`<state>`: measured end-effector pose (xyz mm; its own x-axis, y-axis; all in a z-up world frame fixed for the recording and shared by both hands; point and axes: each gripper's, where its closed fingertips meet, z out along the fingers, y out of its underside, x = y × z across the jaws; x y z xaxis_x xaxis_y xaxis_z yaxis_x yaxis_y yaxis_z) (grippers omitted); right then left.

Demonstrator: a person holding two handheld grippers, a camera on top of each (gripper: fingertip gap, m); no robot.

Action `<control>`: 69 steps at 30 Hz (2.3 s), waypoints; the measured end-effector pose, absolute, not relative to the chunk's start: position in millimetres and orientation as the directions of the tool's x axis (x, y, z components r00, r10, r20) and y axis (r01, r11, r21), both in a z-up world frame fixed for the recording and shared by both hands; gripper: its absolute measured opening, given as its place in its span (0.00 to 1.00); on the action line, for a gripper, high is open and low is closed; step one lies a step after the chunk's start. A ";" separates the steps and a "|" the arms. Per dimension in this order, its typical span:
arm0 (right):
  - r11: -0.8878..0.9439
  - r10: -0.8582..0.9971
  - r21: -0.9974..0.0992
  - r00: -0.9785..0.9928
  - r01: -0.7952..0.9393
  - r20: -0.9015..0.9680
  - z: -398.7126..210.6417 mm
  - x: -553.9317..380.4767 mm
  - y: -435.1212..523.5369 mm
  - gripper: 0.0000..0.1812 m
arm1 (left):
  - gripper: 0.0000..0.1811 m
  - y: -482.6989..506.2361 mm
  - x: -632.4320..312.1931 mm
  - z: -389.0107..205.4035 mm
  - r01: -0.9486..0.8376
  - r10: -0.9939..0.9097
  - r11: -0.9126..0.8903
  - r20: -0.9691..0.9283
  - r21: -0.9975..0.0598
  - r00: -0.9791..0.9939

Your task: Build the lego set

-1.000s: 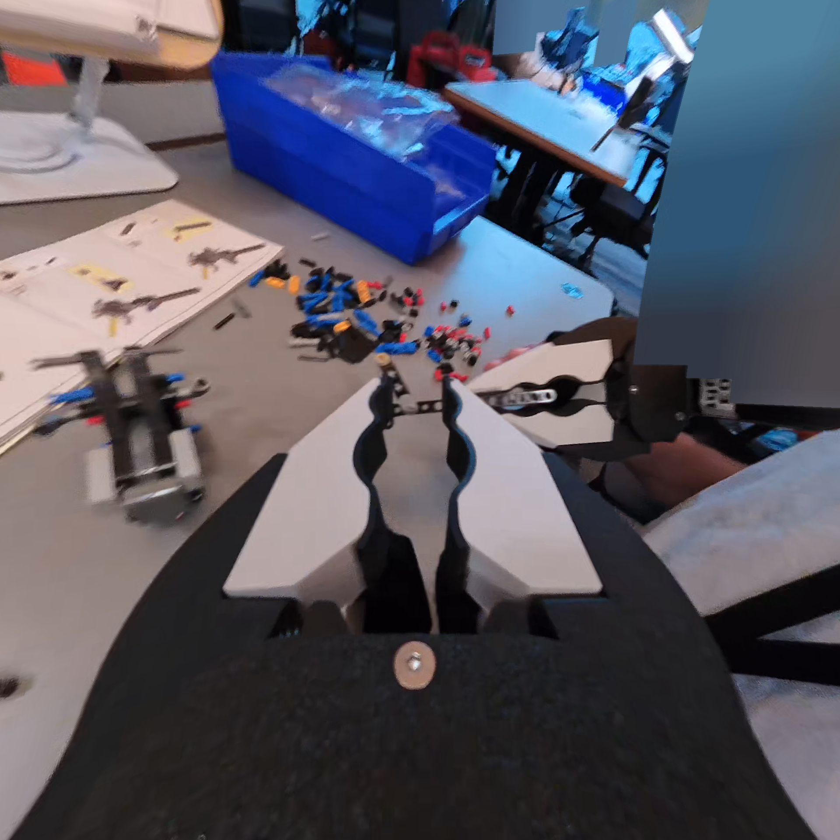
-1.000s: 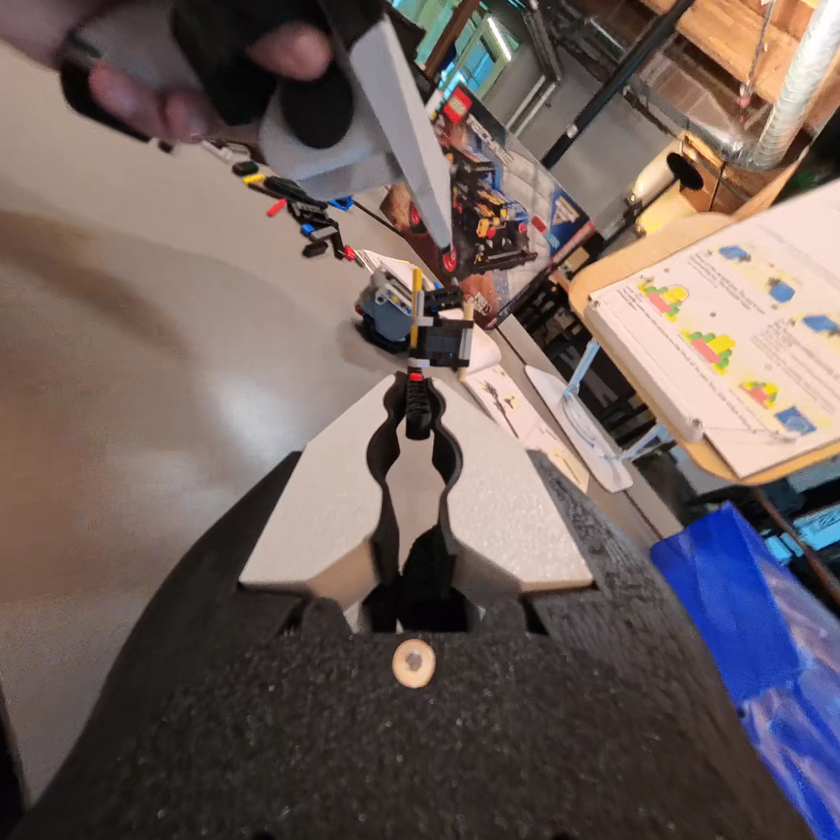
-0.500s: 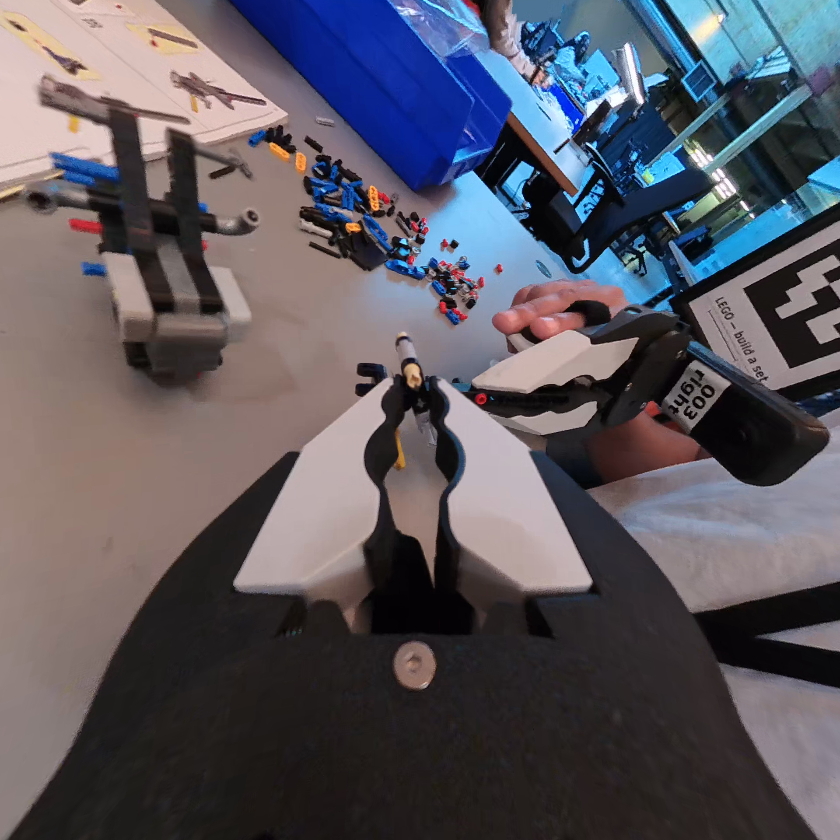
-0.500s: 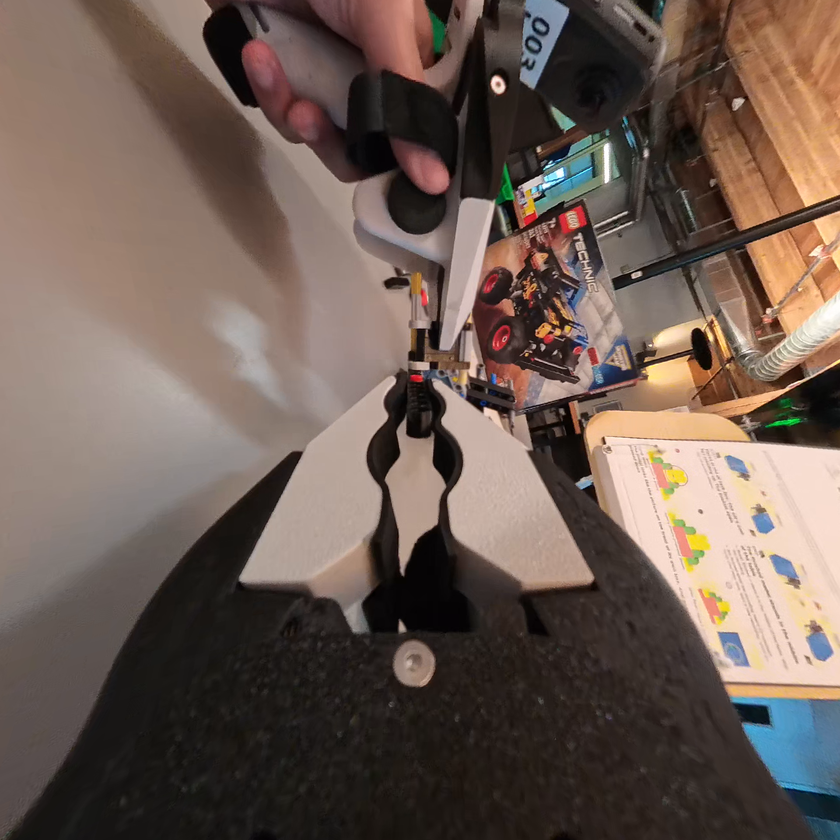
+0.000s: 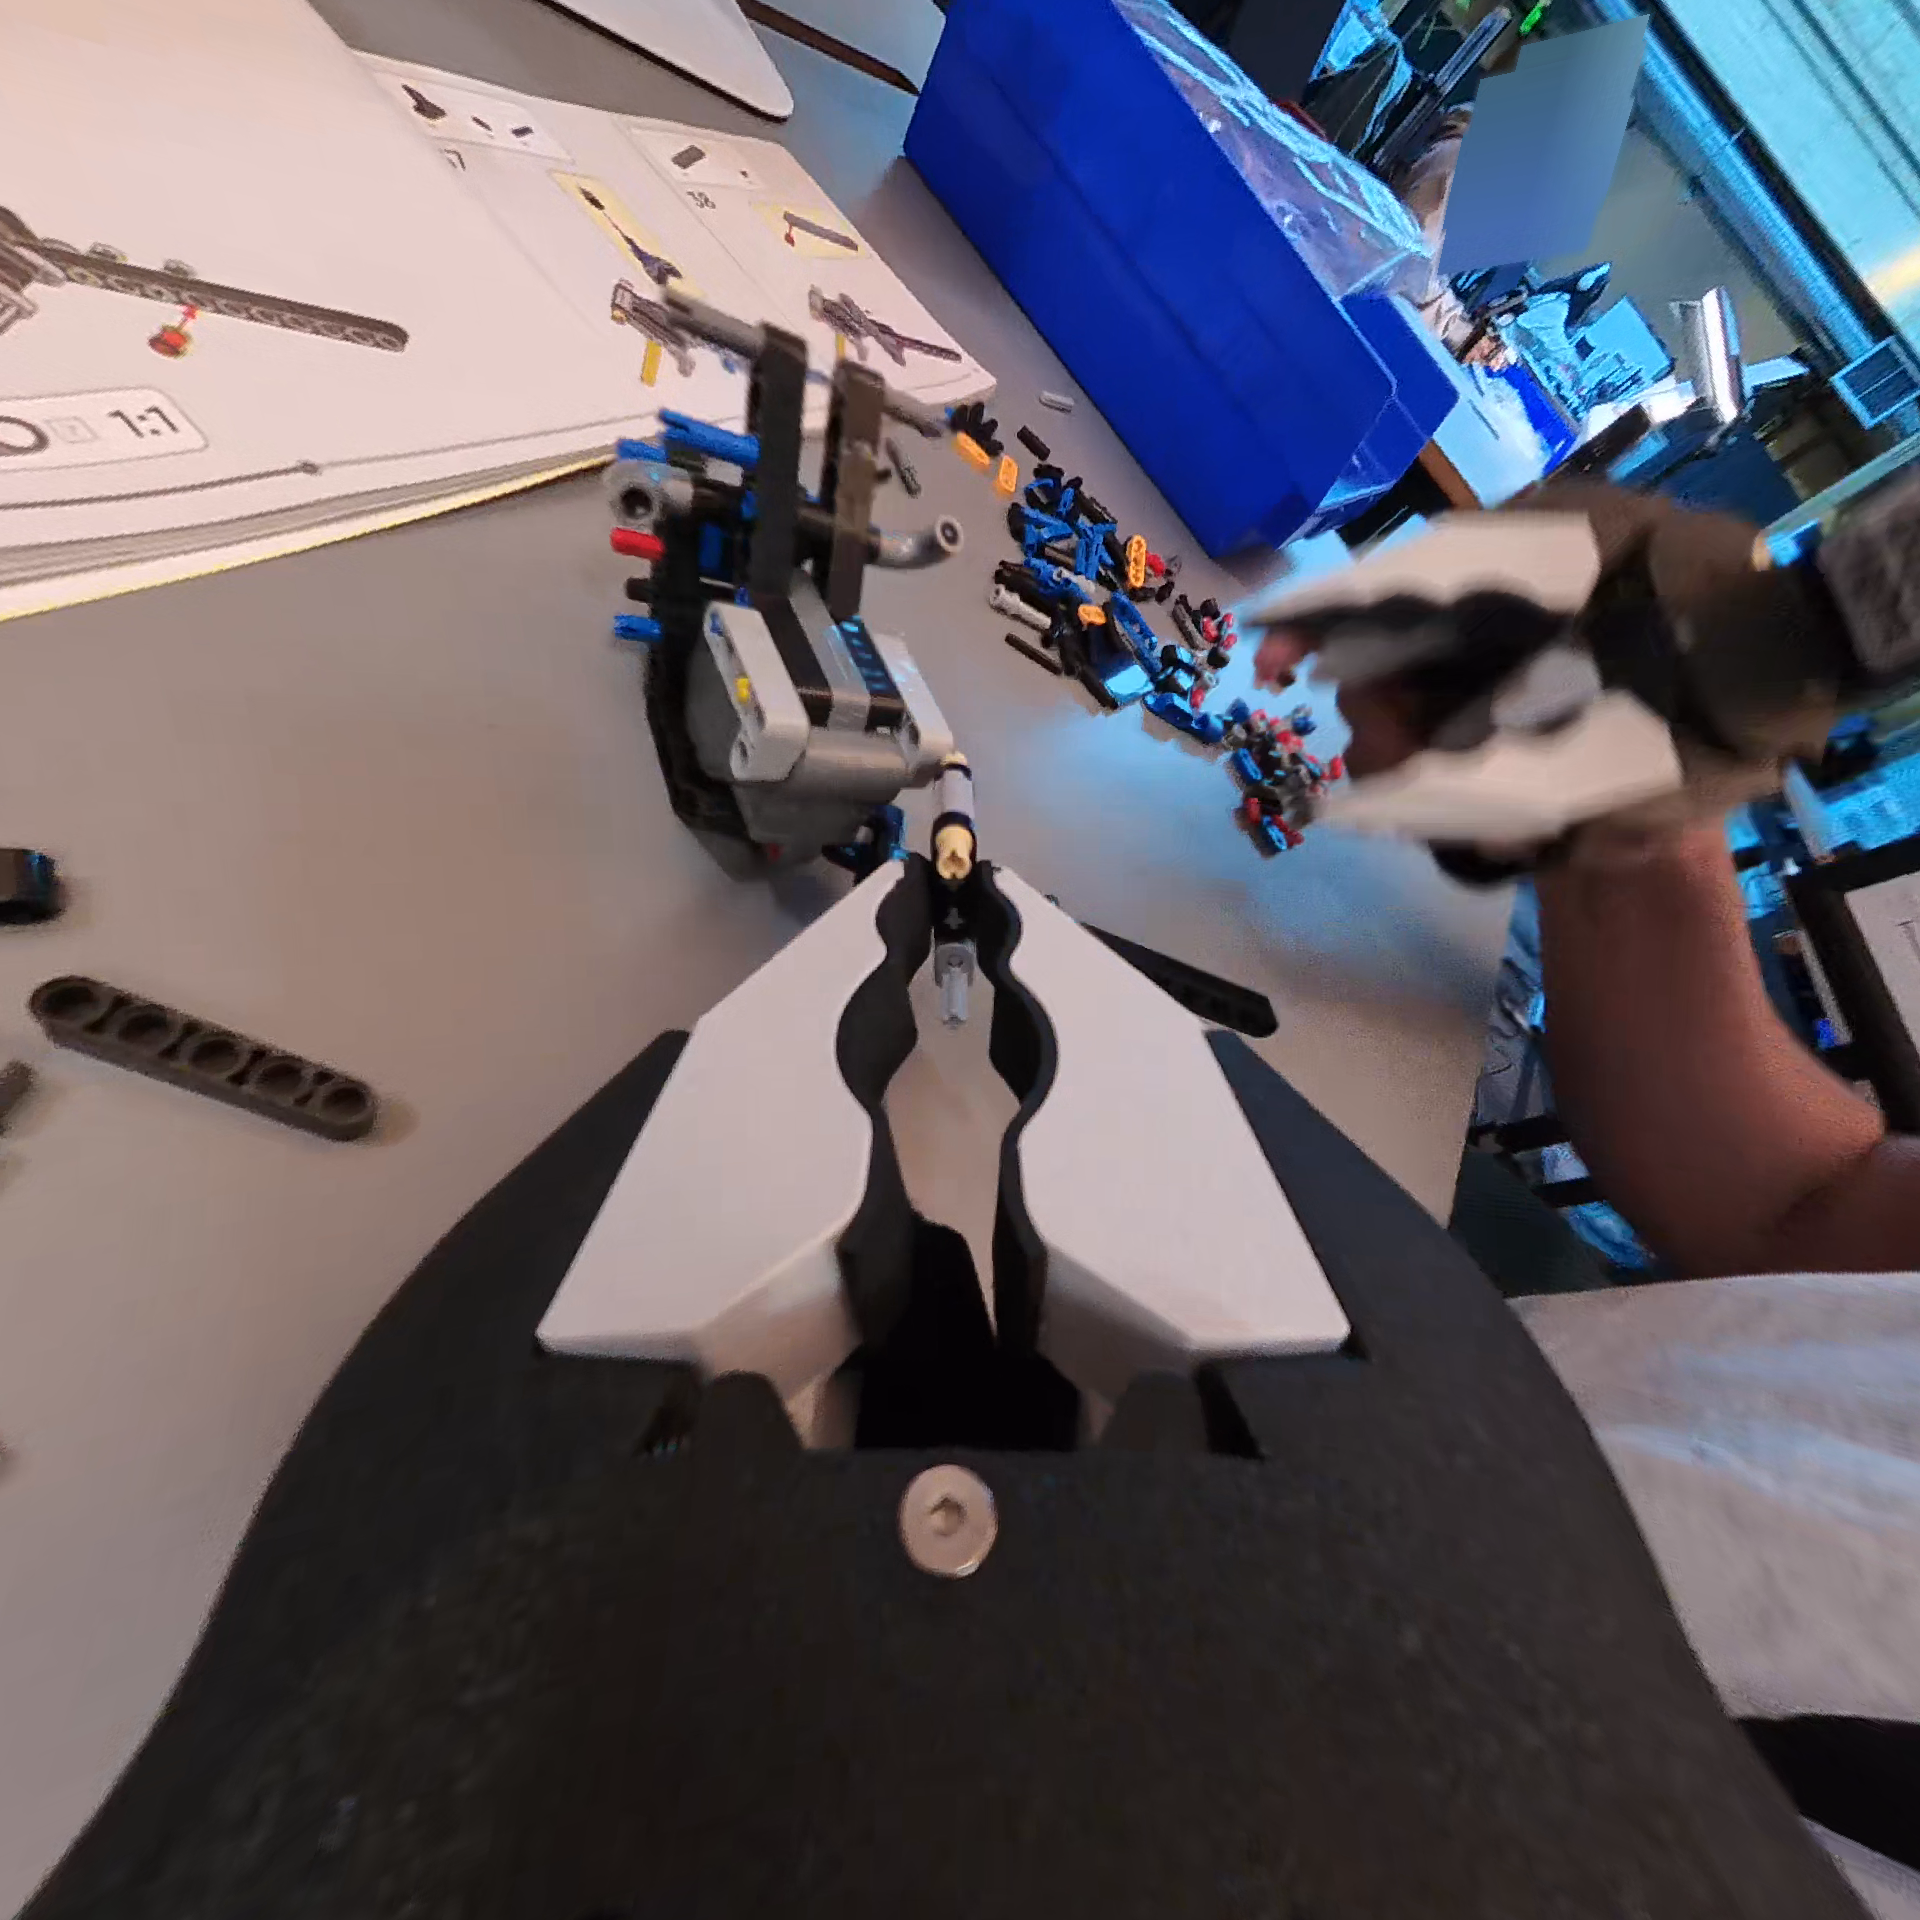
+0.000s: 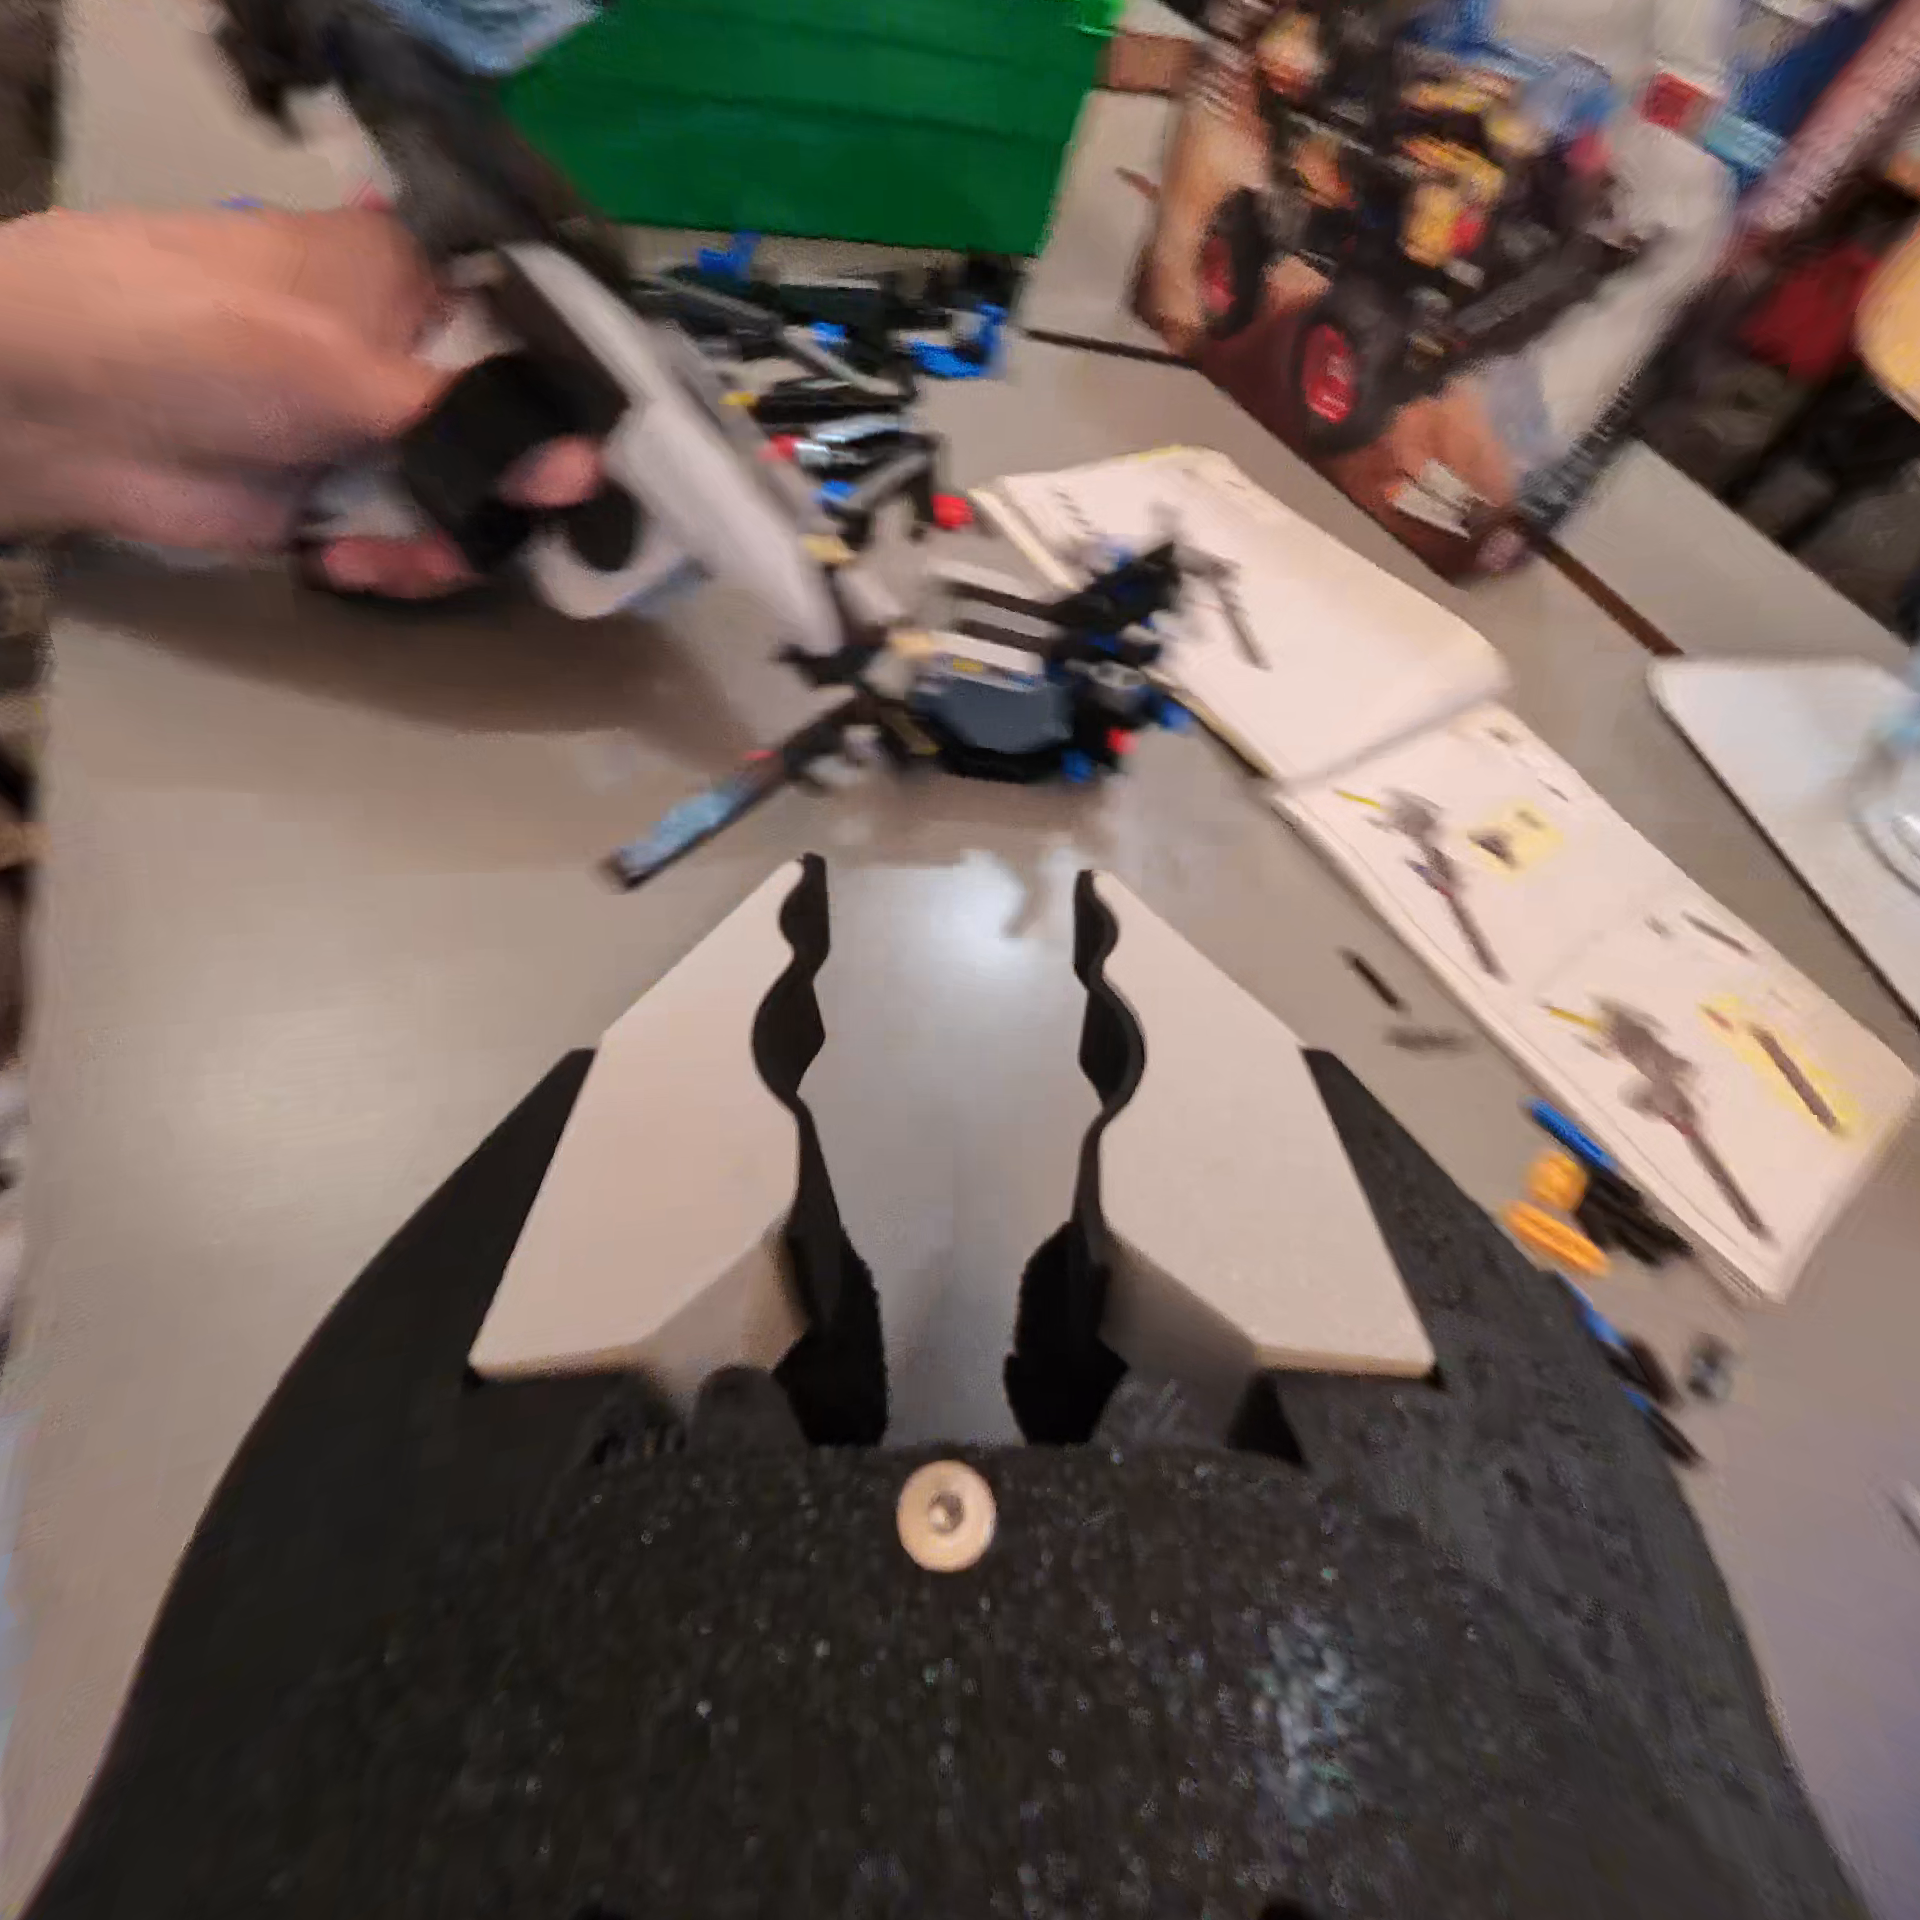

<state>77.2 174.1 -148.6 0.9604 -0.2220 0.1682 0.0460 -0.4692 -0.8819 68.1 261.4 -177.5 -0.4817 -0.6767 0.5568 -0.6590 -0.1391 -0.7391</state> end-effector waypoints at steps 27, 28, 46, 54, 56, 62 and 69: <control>-0.466 -0.469 -0.866 0.881 -0.184 0.065 -164.2 203.0 150.4 0.24 | 0.06 222.2 37.4 -207.2 -0.691 -0.776 0.093 0.383 -0.717 -0.502; -0.455 -0.471 -0.872 0.880 -0.181 0.063 -162.9 202.5 150.4 0.24 | 0.07 222.6 36.7 -207.7 -0.691 -0.778 0.096 0.379 -0.717 -0.501; -0.342 -0.546 -0.906 0.837 -0.252 -0.027 -166.8 218.6 136.7 0.26 | 0.23 303.4 103.0 -73.6 -0.130 -0.766 0.071 0.029 -0.989 -0.642; -0.324 -0.589 -0.891 0.805 -0.318 -0.073 -172.5 230.8 125.0 0.25 | 0.18 318.8 156.3 -95.0 -0.238 -0.733 -0.027 0.181 -0.971 -0.655; -0.316 -0.579 -0.891 0.810 -0.327 -0.091 -170.2 228.8 126.1 0.24 | 0.18 323.9 155.5 -114.2 -0.288 -0.741 0.002 0.192 -0.958 -0.644; -0.320 -0.582 -0.897 0.810 -0.306 -0.069 -168.0 229.6 125.1 0.21 | 0.16 330.9 155.5 -128.2 -0.340 -0.753 0.020 0.210 -0.940 -0.624; -0.305 -0.609 -0.898 0.790 -0.316 -0.072 -165.5 237.9 114.6 0.21 | 0.14 335.6 157.6 -136.4 -0.340 -0.776 0.050 0.177 -0.939 -0.605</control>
<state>237.9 114.6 -165.5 0.7902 -0.6087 -0.0715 -0.3164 -0.3051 -0.8982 157.6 335.6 -136.4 -0.6053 -0.7760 0.1773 -0.3398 0.0504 -0.9392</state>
